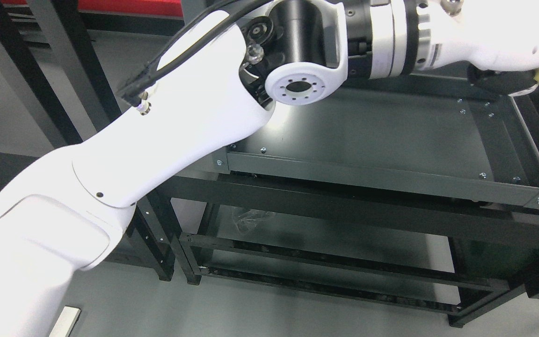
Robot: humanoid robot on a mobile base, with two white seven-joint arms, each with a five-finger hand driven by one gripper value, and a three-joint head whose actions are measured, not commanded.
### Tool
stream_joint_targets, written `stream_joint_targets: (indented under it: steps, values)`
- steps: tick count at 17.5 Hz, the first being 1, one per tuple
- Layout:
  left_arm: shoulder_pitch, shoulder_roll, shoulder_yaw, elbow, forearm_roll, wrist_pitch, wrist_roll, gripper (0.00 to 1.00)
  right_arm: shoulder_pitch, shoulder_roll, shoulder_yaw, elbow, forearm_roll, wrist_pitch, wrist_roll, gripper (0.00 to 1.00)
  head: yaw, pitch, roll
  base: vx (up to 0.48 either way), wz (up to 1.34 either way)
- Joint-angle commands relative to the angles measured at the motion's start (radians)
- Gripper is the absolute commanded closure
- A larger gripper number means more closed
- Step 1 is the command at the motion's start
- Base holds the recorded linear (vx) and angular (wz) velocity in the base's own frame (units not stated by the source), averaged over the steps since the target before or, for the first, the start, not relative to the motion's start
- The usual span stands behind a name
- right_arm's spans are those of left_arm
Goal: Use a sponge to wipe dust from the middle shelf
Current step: 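Extend the left hand into the middle shelf, sponge against its surface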
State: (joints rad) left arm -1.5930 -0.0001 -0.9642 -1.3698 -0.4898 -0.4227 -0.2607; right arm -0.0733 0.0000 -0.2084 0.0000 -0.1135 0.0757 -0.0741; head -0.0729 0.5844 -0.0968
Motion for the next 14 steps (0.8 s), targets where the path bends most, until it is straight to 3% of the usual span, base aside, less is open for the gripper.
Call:
stream_joint_targets:
  steps: [1, 9, 14]
  values:
    - [-0.111, 0.018, -0.151, 0.158, -0.136, -0.059, 0.024, 1.00, 0.000, -0.017, 0.000, -0.017, 0.000, 0.001, 0.000, 0.00, 0.0000, 0.000, 0.000, -0.008, -0.11]
    - [-0.079, 0.018, -0.113, 0.207, -0.205, -0.160, 0.044, 1.00, 0.000, -0.017, 0.000, -0.017, 0.000, 0.001, 0.000, 0.00, 0.0000, 0.000, 0.000, -0.001, -0.01]
    - [0.008, 0.027, 0.042, 0.144, -0.202, -0.274, -0.001, 1.00, 0.000, -0.017, 0.000, -0.017, 0.000, 0.001, 0.000, 0.00, 0.0000, 0.000, 0.000, 0.001, 0.00]
